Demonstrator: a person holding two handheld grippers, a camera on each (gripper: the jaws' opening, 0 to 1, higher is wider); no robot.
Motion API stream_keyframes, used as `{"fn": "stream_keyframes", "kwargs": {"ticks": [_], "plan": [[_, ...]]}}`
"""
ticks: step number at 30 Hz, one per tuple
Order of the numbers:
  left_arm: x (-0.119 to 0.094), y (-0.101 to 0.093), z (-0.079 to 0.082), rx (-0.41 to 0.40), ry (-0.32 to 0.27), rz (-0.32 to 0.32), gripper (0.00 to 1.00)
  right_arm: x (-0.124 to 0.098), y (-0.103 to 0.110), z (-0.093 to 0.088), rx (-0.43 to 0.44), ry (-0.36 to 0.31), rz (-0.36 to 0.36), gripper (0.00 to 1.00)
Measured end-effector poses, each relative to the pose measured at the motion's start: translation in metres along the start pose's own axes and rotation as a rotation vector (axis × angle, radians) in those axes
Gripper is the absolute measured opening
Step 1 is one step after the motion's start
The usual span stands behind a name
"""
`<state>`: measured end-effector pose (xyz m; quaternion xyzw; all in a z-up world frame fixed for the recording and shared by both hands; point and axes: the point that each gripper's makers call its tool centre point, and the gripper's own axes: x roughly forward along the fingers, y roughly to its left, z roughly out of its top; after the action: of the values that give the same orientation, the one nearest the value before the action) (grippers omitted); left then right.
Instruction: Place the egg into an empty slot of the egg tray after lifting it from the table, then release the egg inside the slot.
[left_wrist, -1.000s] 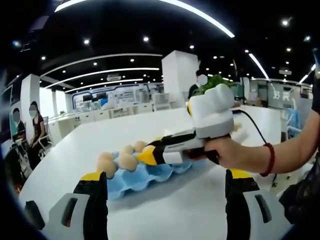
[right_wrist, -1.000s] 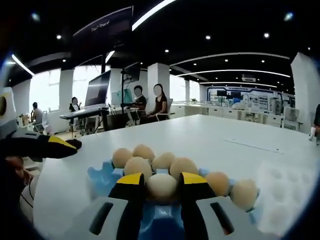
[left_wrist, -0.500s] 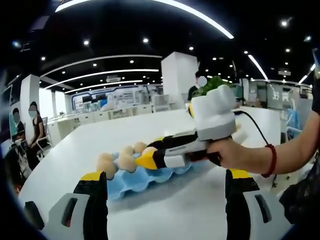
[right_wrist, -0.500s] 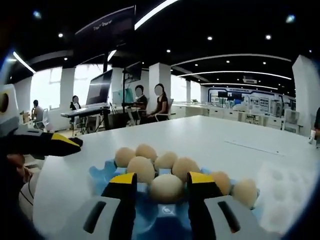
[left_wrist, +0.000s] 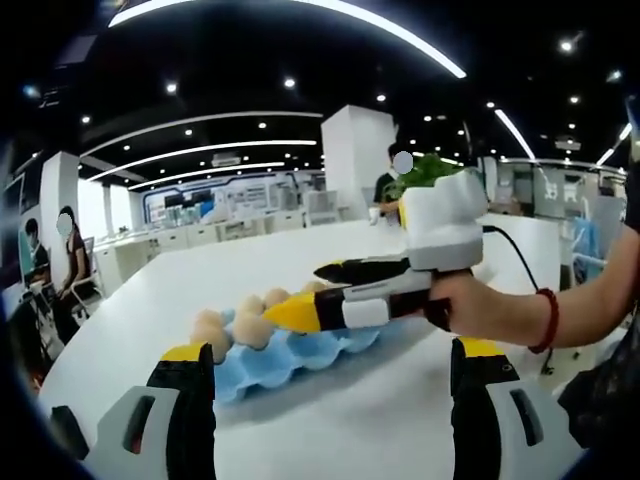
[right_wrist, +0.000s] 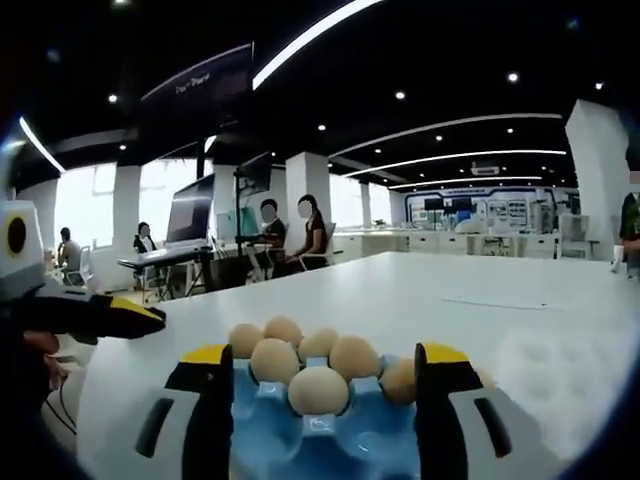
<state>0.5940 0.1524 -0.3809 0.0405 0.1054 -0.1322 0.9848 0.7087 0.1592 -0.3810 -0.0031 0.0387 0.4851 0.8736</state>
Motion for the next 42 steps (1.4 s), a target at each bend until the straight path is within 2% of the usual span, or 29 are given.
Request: {"fn": "stream_keyframes", "kwargs": {"ticks": [7, 10, 16, 20, 27, 32, 42], "plan": [[0.001, -0.005, 0.002, 0.008, -0.004, -0.008, 1.0, -0.014, -0.014, 0.004, 0.013, 0.007, -0.05, 0.84], [0.001, -0.008, 0.0, 0.018, 0.018, -0.01, 1.0, -0.02, -0.025, 0.006, 0.007, 0.006, -0.093, 0.89], [0.001, -0.014, 0.003, 0.016, 0.003, -0.016, 1.0, -0.035, -0.044, 0.009, 0.027, 0.004, -0.14, 0.89], [0.004, -0.018, 0.0, 0.026, 0.026, -0.016, 1.0, -0.042, -0.052, 0.016, 0.052, -0.011, -0.158, 0.89], [0.004, -0.017, 0.005, 0.011, -0.001, -0.004, 1.0, -0.052, -0.067, 0.021, 0.051, -0.021, -0.2, 0.9], [0.004, -0.021, 0.003, 0.015, 0.008, -0.007, 1.0, -0.065, -0.088, 0.025, 0.071, -0.038, -0.251, 0.9], [0.01, -0.026, 0.002, 0.023, 0.013, -0.019, 1.0, -0.083, -0.117, 0.02, 0.073, -0.033, -0.322, 0.9]]}}
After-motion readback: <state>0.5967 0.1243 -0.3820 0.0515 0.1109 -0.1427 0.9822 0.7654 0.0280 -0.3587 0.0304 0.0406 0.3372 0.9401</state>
